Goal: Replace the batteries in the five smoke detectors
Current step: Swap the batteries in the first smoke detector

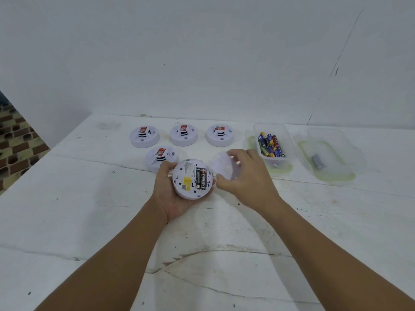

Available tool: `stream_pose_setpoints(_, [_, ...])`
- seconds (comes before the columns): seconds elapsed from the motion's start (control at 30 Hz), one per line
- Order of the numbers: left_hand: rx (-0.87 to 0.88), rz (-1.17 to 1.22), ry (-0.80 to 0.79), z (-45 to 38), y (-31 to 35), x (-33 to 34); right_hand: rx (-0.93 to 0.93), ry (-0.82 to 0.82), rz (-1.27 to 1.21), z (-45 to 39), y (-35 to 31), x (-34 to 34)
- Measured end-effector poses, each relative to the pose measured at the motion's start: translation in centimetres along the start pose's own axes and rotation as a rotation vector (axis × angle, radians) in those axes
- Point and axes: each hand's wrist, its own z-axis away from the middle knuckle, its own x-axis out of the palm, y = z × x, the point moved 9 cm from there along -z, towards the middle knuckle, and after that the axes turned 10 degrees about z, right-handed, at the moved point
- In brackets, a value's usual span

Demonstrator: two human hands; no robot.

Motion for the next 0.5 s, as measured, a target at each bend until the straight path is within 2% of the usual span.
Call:
stream_pose_setpoints(0.17, [-0.037,-0.186,-0.014,1.1,-0.5,1.7,-0.237,-0.054,-0.064,0.7,-3.8,0.4])
stream_pose_setpoints(0.5, [-0.078,-0.370,-0.027,1.9,-0.5,3.7,-0.389,-0.019,-0.089,0.9,-4.8,0.6])
